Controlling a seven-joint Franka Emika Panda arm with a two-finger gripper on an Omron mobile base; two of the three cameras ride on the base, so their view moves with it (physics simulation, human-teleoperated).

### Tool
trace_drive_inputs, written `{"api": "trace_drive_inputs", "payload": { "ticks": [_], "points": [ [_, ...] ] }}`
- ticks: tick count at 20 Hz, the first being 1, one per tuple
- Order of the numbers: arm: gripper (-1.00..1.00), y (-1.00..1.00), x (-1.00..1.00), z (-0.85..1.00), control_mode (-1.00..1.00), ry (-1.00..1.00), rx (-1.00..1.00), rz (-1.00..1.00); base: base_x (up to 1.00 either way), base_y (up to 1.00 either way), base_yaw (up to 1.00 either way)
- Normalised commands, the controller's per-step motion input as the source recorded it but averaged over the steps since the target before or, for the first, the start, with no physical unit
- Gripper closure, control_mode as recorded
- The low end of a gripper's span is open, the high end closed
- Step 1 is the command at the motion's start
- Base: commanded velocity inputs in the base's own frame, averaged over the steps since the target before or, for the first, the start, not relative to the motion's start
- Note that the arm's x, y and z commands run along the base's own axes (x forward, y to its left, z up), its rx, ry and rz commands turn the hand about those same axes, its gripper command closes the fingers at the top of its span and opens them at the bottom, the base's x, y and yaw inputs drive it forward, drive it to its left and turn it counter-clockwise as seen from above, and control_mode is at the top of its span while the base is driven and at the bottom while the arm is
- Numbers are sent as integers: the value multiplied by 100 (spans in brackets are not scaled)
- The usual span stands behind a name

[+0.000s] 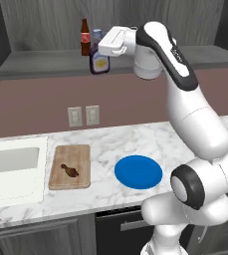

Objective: Pick the chicken drumstick from the plate and place it on the cutting board. Then pick the condiment bottle from the cabinet and place it next to the cutting board.

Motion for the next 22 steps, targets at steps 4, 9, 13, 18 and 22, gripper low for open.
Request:
{"api": "trace_drive_inputs", "payload": {
  "ticks": [4,9,13,18,22],
  "points": [
    [100,-5,-45,0,-100,0,0,0,0,0,0],
    [100,-8,-44,-2,-100,0,0,0,0,0,0],
    [100,-16,-42,-13,-100,0,0,0,0,0,0],
    [100,-16,-43,-18,-100,0,1,0,0,0,0],
    [100,-15,-44,-21,-100,2,3,0,0,0,0]
  ]
}}
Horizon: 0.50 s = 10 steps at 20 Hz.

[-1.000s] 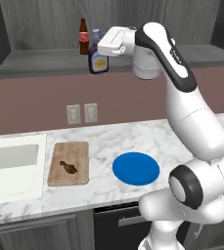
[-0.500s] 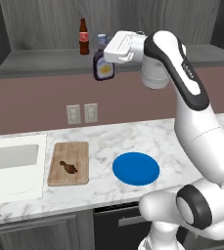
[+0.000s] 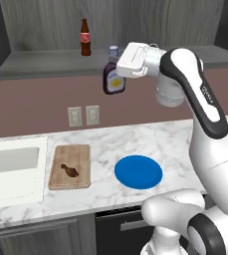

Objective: Pick the chicken drumstick from the plate and place it on the cutting board. Then pick the condiment bottle from the cabinet and place it next to the cutting board.

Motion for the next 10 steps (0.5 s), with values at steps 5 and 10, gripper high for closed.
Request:
{"api": "trace_drive_inputs", "payload": {
  "ticks": [5,10],
  "points": [
    [100,-14,-48,-20,-100,3,4,0,0,0,0],
    [100,-8,-51,-26,-100,5,5,0,0,0,0]
  ]
}}
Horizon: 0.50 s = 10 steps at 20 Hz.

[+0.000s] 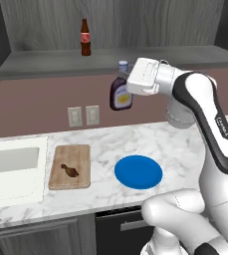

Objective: Pick the chicken drumstick from the plate and place it on the cutting board. Then pick the condiment bottle from the cabinet and place it next to the cutting board.

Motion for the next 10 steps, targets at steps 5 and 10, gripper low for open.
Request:
{"api": "trace_drive_inputs", "payload": {
  "ticks": [5,10],
  "points": [
    [100,-4,-53,-35,-100,6,7,0,0,0,0],
    [100,-5,-49,-31,-100,4,7,0,0,0,0]
  ]
}}
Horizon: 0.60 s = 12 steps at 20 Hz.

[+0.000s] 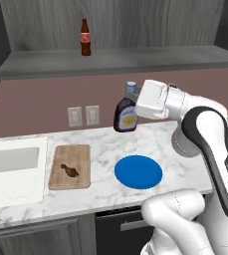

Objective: Pick the chicken drumstick from the plate and place it on the cutting board. Then pick the condiment bottle from the cabinet and place it next to the cutting board.

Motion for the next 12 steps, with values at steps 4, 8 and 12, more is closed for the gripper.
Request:
{"api": "trace_drive_inputs", "payload": {
  "ticks": [4,8,12],
  "points": [
    [100,-6,-48,-22,-100,1,6,0,0,0,0],
    [100,-2,-47,-21,-100,0,4,0,0,0,0],
    [100,0,-39,-20,-100,0,2,0,0,0,0]
  ]
}}
